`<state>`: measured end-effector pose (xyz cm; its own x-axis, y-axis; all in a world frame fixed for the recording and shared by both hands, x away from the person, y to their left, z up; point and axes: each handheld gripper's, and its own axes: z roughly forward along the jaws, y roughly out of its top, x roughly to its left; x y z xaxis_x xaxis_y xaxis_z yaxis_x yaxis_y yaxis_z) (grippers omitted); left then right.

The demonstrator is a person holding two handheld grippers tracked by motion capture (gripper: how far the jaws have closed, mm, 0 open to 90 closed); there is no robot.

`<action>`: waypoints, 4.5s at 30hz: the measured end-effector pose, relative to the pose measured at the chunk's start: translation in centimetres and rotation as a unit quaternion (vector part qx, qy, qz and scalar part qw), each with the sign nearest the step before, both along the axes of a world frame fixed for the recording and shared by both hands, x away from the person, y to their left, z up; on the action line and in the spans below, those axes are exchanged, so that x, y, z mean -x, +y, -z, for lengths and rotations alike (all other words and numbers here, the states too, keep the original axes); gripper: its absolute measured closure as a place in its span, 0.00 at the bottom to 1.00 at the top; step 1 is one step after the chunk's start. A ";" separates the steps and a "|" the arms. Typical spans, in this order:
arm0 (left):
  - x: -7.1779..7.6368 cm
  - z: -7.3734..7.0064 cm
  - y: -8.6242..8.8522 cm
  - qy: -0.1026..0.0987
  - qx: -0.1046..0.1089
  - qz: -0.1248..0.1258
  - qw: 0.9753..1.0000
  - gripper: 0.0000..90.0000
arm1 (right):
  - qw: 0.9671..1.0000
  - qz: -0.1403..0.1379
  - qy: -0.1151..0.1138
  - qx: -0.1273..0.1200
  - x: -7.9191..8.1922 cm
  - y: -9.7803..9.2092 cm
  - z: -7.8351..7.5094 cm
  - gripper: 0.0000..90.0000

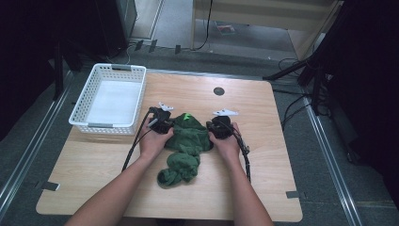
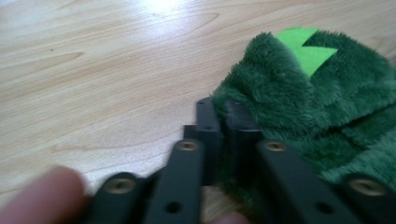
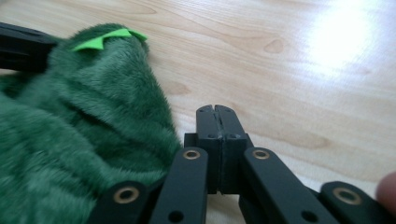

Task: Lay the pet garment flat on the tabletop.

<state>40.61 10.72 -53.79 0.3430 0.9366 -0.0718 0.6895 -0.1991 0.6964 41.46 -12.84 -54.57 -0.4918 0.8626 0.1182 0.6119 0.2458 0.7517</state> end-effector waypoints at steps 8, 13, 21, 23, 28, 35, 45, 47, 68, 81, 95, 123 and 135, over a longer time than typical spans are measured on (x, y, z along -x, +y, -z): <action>3.8 -2.2 1.6 -0.039 0.079 0.019 0.996 0.53 | 0.997 -0.021 -0.019 -0.071 3.8 -2.9 -2.5 0.76; 6.9 -1.8 1.3 -0.030 0.083 0.035 0.995 0.53 | 0.995 -0.033 -0.012 -0.093 7.5 -3.9 -2.6 0.70; 7.3 0.1 2.0 0.022 0.101 0.026 0.994 0.86 | 0.996 -0.033 0.038 -0.076 7.3 -2.5 -0.4 0.72; 7.5 -0.2 2.2 0.021 0.112 0.036 0.993 0.92 | 0.995 -0.033 0.036 -0.089 7.3 -2.0 -0.4 0.87; 7.6 -0.9 2.8 0.010 0.094 0.048 0.994 0.95 | 0.993 -0.051 -0.007 -0.102 8.3 -1.6 -2.3 0.94; 7.5 0.1 3.2 0.029 0.090 0.044 0.995 0.96 | 0.997 -0.016 0.036 -0.070 8.4 -2.8 0.1 0.96; 7.5 0.4 3.8 0.035 0.100 0.043 0.993 0.95 | 0.998 -0.026 0.035 -0.053 9.6 -3.0 -0.6 0.96; 7.8 0.1 3.4 0.000 0.099 0.049 0.994 0.89 | 0.998 -0.010 0.026 -0.061 9.6 -3.0 -0.8 0.92; 5.9 0.6 0.6 -0.008 0.056 0.053 0.997 0.90 | 0.999 -0.018 0.008 -0.035 5.6 1.4 0.1 0.90; 9.1 -0.7 2.9 -0.051 0.113 0.059 0.991 0.59 | 0.997 -0.033 -0.042 -0.055 8.0 1.5 -2.9 0.65; 16.4 0.2 6.2 -0.032 0.143 0.079 0.986 0.63 | 0.990 -0.117 -0.042 -0.062 12.5 4.5 -5.7 0.55; 17.1 1.7 5.3 -0.008 0.120 0.116 0.986 0.89 | 0.996 0.040 -0.054 -0.063 17.3 -6.1 -2.6 0.77; 17.3 -0.1 5.5 -0.042 0.161 0.121 0.979 0.58 | 0.993 0.030 -0.071 -0.092 18.2 -8.2 -2.9 0.53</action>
<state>23.36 16.23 -53.72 0.5691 0.7607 -0.3122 0.5870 -0.1100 0.8021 23.29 -21.03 -51.70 -0.4628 0.8613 0.2097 0.5065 0.0628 0.8600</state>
